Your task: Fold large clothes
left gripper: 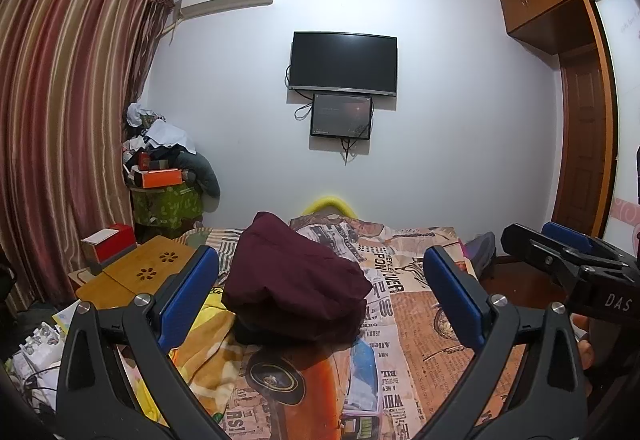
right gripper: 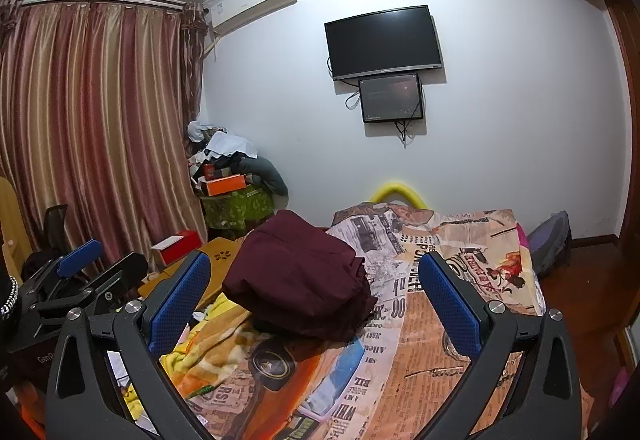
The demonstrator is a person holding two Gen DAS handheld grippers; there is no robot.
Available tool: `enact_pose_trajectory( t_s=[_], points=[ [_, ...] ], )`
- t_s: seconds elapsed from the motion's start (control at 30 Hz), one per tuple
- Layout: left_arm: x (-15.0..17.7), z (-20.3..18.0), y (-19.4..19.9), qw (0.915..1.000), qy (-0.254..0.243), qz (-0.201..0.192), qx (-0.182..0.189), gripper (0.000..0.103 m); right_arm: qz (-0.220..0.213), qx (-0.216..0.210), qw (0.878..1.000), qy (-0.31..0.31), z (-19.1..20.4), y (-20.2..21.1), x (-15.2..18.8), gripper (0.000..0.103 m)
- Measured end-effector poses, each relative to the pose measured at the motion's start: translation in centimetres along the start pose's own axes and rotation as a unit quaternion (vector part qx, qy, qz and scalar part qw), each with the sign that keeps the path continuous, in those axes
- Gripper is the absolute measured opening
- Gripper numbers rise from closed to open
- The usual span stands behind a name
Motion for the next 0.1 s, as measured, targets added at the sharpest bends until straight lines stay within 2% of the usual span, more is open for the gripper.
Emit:
enact_pose_trajectory(
  t_s=[0.1],
  points=[
    [0.02,0.03,-0.11,1.0000,-0.001,0.000,-0.004,0.103,0.004,0.001,1.000,-0.001,-0.07,-0.11,0.09,0.103]
  ],
)
Point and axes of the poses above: each gripper's, at about its wrist camera, not at the fingertips, and y roughly against the way its jaws point, z to its left, x to its underside, the point moved 3 cm from there along -y, roughly the way its jaws point
